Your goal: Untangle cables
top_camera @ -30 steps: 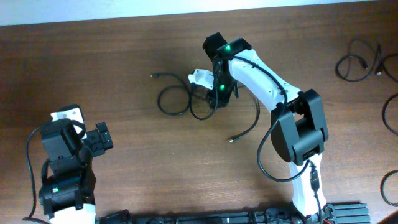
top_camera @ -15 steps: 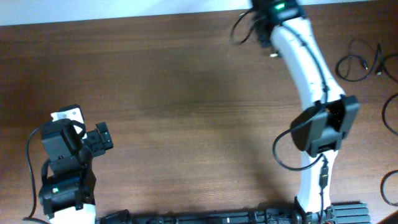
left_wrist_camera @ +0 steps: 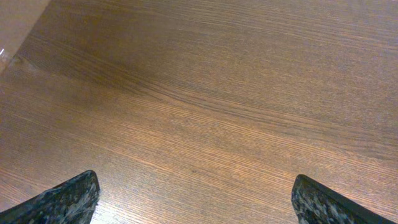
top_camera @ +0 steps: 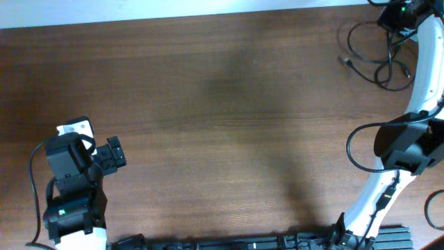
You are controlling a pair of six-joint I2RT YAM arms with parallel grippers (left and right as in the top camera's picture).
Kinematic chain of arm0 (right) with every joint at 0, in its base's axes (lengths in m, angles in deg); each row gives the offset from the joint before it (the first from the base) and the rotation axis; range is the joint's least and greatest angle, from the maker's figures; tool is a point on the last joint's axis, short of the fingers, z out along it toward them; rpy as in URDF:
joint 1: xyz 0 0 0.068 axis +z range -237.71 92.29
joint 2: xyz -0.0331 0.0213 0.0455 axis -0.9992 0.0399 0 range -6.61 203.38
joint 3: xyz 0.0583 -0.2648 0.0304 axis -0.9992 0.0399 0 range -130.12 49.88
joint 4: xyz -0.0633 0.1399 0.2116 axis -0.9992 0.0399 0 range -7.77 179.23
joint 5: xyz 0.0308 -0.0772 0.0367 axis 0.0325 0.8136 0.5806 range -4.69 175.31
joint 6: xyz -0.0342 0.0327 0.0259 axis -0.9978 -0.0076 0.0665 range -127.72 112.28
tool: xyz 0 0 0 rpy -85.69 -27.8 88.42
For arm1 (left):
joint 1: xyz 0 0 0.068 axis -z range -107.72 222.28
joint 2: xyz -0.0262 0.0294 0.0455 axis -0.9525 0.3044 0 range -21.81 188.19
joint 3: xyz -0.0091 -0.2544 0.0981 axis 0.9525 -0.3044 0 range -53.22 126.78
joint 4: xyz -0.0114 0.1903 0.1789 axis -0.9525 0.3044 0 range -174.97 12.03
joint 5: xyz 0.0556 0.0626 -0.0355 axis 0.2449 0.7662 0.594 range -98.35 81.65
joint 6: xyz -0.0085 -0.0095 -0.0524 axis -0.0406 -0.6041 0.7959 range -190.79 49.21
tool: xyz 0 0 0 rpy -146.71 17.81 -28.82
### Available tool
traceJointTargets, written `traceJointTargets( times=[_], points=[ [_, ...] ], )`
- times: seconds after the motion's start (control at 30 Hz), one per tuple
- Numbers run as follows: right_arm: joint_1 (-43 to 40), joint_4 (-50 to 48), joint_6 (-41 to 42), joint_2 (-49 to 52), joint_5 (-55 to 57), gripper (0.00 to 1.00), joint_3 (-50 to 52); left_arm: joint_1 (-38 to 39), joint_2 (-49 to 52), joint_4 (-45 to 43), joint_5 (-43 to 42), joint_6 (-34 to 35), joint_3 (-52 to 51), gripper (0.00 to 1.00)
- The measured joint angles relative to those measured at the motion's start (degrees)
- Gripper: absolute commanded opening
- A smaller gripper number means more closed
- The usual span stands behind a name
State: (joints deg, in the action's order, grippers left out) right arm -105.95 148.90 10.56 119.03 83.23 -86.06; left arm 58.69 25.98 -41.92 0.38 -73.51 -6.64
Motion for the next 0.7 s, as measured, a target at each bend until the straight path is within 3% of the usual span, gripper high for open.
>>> traceJointTargets(
  times=[0.03, 0.23, 0.37, 0.5, 0.63, 0.7],
  points=[
    [0.00, 0.70, 0.90, 0.00, -0.26, 0.98, 0.00, 0.00, 0.00, 0.00, 0.00, 0.00, 0.00, 0.99],
    [0.00, 11.47, 0.92, 0.04, -0.44, 0.99, 0.02, 0.00, -0.02, -0.07, 0.00, 0.00, 0.00, 0.99],
    [3.78, 17.64, -4.87, -1.36, 0.72, 0.99, 0.09, 0.00, 0.00, -0.04, 0.00, 0.00, 0.00, 0.99],
    [16.63, 23.23, -6.47, -18.84, 7.48, 0.99, 0.07, 0.00, 0.00, -0.11, 0.00, 0.00, 0.00, 0.99],
    [23.96, 25.42, -6.49, -27.61, 11.21, 0.99, 0.07, 0.00, 0.00, -0.11, 0.00, 0.00, 0.00, 0.99],
    [29.75, 25.20, -4.24, -33.11, 17.18, 0.99, 6.49, 0.00, 0.00, -0.11, 0.00, 0.00, 0.00, 0.99]
  ],
)
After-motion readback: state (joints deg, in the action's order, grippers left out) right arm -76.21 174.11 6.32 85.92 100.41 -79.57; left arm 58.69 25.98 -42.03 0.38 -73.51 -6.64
